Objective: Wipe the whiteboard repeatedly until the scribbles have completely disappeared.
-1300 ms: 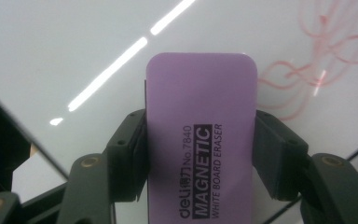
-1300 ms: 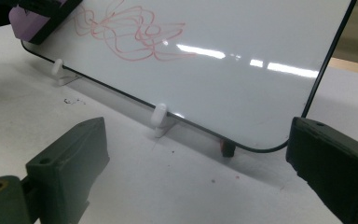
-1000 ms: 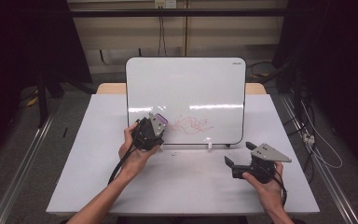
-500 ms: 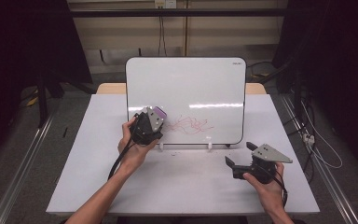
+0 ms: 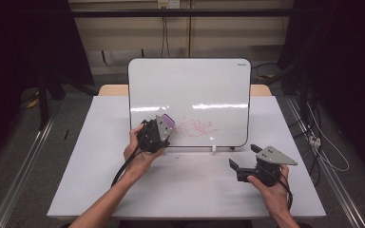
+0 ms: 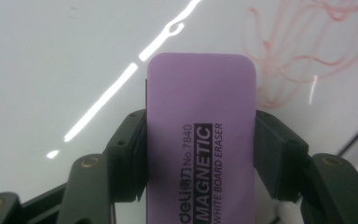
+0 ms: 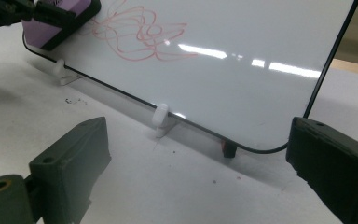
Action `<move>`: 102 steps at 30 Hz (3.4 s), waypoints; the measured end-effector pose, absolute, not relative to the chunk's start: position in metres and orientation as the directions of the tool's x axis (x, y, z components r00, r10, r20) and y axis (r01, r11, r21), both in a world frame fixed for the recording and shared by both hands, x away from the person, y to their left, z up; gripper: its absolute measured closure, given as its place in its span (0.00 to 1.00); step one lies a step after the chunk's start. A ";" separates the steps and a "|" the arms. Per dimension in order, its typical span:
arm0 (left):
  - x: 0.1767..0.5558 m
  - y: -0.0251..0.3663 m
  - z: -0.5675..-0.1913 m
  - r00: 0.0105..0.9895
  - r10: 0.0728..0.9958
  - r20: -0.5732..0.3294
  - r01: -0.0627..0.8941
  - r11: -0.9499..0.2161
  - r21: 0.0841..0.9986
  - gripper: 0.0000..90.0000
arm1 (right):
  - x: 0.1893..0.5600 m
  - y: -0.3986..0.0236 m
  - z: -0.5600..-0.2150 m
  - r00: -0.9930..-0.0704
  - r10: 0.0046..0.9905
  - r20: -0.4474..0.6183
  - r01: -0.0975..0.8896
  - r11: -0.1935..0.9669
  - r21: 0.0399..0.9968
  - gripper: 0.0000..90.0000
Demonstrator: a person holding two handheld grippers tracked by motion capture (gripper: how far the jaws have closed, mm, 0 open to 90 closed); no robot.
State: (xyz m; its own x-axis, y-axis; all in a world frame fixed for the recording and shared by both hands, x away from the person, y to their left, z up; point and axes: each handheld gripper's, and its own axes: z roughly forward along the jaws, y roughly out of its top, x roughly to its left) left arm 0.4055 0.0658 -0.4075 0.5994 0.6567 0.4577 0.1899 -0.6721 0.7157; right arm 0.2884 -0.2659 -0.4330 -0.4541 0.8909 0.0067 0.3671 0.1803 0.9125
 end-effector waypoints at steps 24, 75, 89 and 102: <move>0.412 0.053 -0.403 0.574 0.678 0.459 0.159 -0.642 0.750 0.46 | 0.287 -0.268 -0.433 -0.451 0.893 0.008 0.366 0.176 0.914 0.06; 0.403 0.001 -0.412 0.645 0.597 0.477 0.099 -0.684 0.723 0.46 | 0.285 -0.268 -0.433 -0.455 0.890 0.002 0.362 0.182 0.914 0.07; 0.407 -0.008 -0.407 0.611 0.582 0.537 0.054 -0.707 0.705 0.46 | 0.286 -0.267 -0.433 -0.459 0.888 0.003 0.360 0.183 0.915 0.07; 0.389 -0.028 -0.428 0.669 0.535 0.516 0.035 -0.716 0.697 0.46 | 0.286 -0.267 -0.433 -0.461 0.887 0.004 0.360 0.183 0.915 0.07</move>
